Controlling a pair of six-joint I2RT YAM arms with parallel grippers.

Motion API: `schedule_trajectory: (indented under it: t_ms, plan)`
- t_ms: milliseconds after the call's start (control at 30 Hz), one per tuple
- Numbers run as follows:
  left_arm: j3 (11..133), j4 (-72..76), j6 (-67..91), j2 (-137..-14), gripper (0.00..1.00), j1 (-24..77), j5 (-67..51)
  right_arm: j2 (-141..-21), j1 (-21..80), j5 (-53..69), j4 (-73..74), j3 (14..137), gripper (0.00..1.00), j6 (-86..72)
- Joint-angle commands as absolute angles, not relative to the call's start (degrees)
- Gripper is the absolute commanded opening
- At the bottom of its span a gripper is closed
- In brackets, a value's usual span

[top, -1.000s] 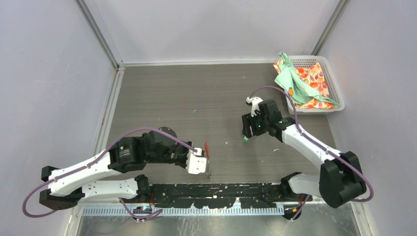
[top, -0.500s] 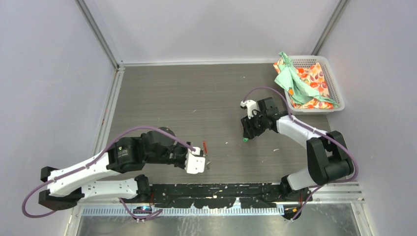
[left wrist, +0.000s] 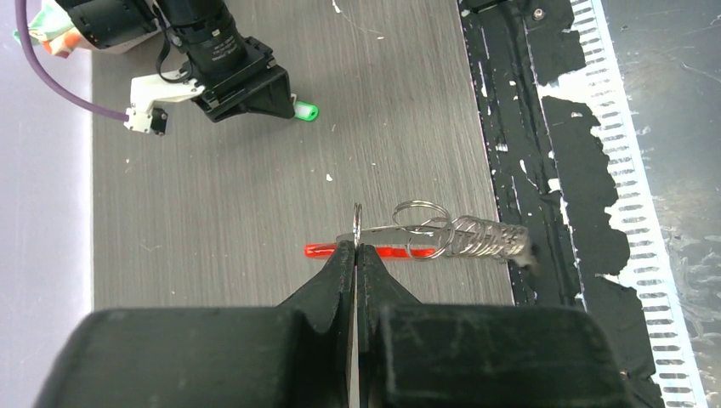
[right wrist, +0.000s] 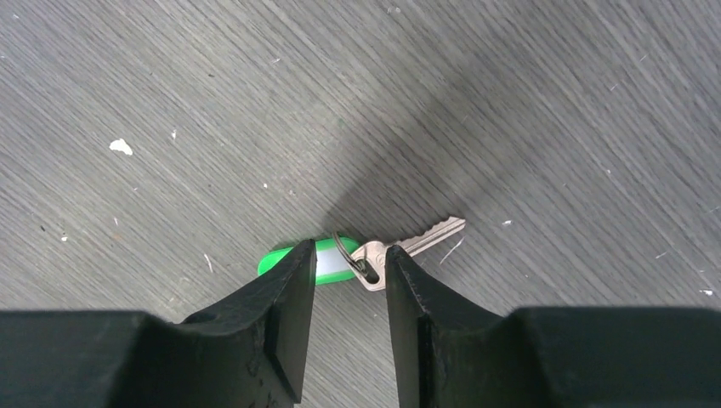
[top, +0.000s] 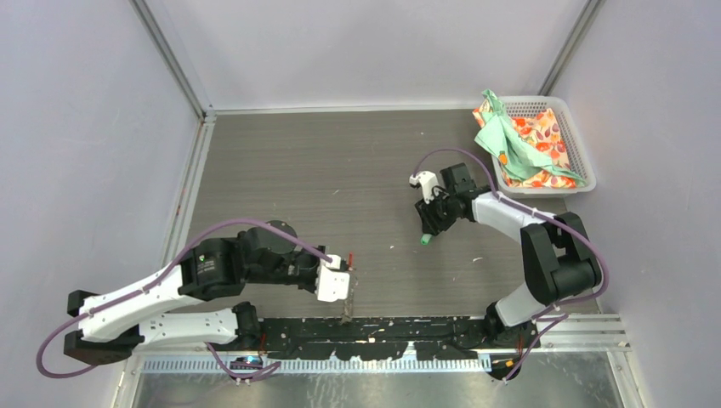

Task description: Put the keys on the keyring

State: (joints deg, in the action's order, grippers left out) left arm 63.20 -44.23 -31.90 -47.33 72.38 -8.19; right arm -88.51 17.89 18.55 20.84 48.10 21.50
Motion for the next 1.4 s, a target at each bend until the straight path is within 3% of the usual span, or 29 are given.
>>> schedule_trajectory:
  t_ms: [0,133,400,600,900,1067,1367]
  plan:
    - [63.82,-42.59,-31.51,-45.89,0.00,72.58,-8.61,-89.56,17.78,19.22,21.17,50.91,0.39,23.86]
    - [64.48,-42.53,-32.19,-45.96,0.00,72.61,-8.20,-90.43,17.70,19.41,22.76,51.58,0.33,23.93]
    - [64.61,-42.24,-32.94,-45.62,0.00,72.61,-7.13,-89.88,17.73,24.66,21.93,52.22,0.01,17.82]
    - [64.84,-42.76,-33.23,-45.63,0.00,72.61,-7.09,-87.25,19.70,28.95,19.94,54.73,0.01,10.88]
    - [65.63,-44.25,-30.08,-46.16,0.00,72.42,-13.00,-69.67,29.64,32.20,22.18,54.28,0.01,13.44]
    - [66.29,-44.93,-31.19,-45.79,0.00,72.43,-15.14,-70.57,33.71,31.73,23.93,52.34,0.01,10.56]
    - [67.86,-47.96,-29.73,-45.37,0.00,72.42,-17.14,-76.04,38.52,14.67,23.65,51.02,0.01,6.49]
